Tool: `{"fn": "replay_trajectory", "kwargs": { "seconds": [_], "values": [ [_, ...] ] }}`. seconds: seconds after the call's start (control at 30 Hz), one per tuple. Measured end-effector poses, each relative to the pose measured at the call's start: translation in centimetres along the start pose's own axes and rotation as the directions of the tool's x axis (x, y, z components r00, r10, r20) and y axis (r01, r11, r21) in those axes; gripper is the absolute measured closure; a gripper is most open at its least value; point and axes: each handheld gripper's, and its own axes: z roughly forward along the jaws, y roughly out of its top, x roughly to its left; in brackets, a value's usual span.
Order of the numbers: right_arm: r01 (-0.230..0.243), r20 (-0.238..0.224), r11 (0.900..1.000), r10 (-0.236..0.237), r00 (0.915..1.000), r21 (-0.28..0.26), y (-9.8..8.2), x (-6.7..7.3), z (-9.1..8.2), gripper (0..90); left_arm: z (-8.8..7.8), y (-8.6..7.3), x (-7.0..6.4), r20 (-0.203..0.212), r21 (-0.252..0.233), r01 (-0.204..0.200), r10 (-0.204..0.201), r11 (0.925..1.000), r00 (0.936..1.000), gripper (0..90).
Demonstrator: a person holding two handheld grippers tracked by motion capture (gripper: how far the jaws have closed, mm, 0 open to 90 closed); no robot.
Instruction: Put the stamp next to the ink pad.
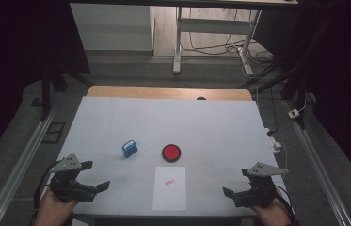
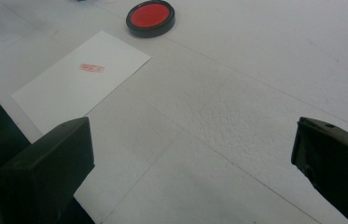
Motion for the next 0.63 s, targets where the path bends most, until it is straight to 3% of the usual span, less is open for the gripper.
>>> {"fn": "replay_trajectory", "kwargs": {
  "seconds": [0.2, 0.33, 0.4, 0.63],
  "values": [
    [-0.001, 0.000, 1.000, 0.001, 1.0000, -0.001, 0.0, 0.0, 0.0, 0.0, -0.5, -1.0, -0.2, -0.056, 0.030, 0.003, -0.002, 0.9995, 0.9984, 0.0],
    [0.000, 0.002, 1.000, 0.000, 1.0000, 0.001, 0.0, 0.0, 0.0, 0.0, -0.2, -1.6, -0.4, -0.107, 0.100, -0.008, 0.018, 0.9949, 0.9941, 0.0],
    [0.002, 0.001, 1.000, -0.002, 1.0000, 0.003, 0.0, 0.0, 0.0, 0.0, 0.1, -1.8, -0.4, -0.115, 0.139, -0.005, 0.021, 0.9903, 0.9932, 0.0],
    [0.006, 0.002, 1.000, -0.006, 1.0000, 0.013, 0.0, 0.1, 0.1, 0.0, 0.1, -1.7, -0.3, -0.107, 0.133, 0.003, 0.012, 0.9911, 0.9941, 0.0]
  ]
}}
